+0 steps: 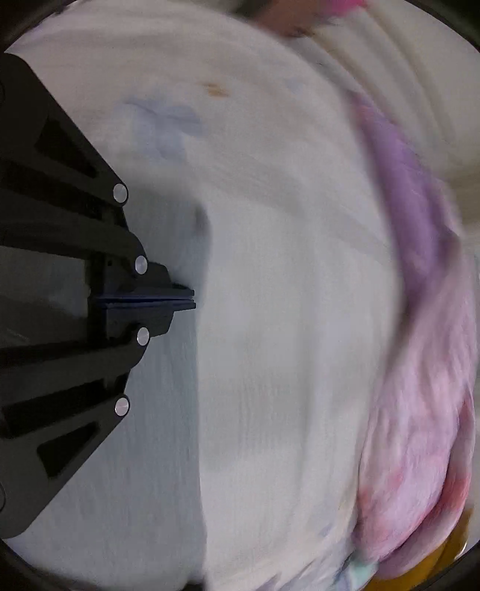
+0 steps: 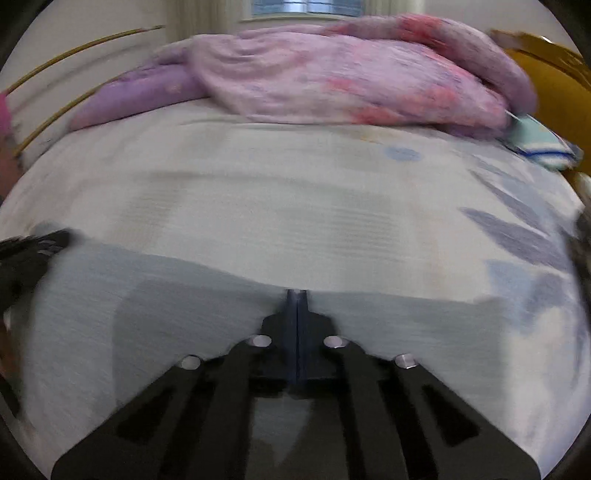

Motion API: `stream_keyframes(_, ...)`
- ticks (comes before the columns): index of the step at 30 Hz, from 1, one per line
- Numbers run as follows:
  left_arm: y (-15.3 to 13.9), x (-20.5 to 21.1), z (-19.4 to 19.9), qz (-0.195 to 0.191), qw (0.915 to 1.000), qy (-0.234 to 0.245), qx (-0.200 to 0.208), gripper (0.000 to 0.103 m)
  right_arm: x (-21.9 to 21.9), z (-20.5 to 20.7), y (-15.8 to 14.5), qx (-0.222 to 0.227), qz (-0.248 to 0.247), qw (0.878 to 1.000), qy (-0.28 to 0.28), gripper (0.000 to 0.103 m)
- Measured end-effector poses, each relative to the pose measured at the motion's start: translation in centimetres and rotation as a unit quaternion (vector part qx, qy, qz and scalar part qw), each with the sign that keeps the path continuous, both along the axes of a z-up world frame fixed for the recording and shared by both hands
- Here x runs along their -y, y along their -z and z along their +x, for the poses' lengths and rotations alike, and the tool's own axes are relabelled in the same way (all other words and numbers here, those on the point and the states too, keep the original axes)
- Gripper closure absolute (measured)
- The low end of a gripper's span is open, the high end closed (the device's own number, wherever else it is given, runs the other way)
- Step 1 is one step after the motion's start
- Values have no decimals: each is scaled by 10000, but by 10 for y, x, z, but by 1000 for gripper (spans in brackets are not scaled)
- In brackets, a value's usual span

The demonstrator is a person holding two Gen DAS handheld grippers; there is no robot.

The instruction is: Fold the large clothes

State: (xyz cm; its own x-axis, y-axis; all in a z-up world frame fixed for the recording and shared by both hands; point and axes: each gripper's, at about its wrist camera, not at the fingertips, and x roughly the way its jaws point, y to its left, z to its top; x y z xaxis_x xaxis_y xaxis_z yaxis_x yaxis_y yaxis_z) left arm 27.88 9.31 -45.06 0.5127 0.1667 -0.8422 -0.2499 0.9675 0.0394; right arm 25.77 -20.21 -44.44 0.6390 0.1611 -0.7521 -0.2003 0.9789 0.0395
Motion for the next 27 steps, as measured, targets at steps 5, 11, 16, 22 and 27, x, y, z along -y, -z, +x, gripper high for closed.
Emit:
stream_keyframes(5, -21, -32, -5, 727, 9960, -80, -523, 103, 94, 0, -17, -643, -669, 9799, 1768, 99)
stream_keyframes(11, -51, -5, -9, -185, 9985, 249, -462, 103, 67, -8, -56, -834, 89, 9870, 1368, 100)
stream_keyframes(16, -27, 82, -11, -723, 9891, 806, -999, 103, -55, -1, -37, -1776, 846, 9803, -188, 100)
stream_keyframes(22, 0, 75, -87, -1092, 9760, 689, -1756, 103, -50, -71, 19, -2859, 964, 9533, -161, 103)
stream_keyframes(27, -16, 48, -105, -939, 9769, 439, -1870, 102, -27, -75, -15, -2952, 715, 9527, -111, 103)
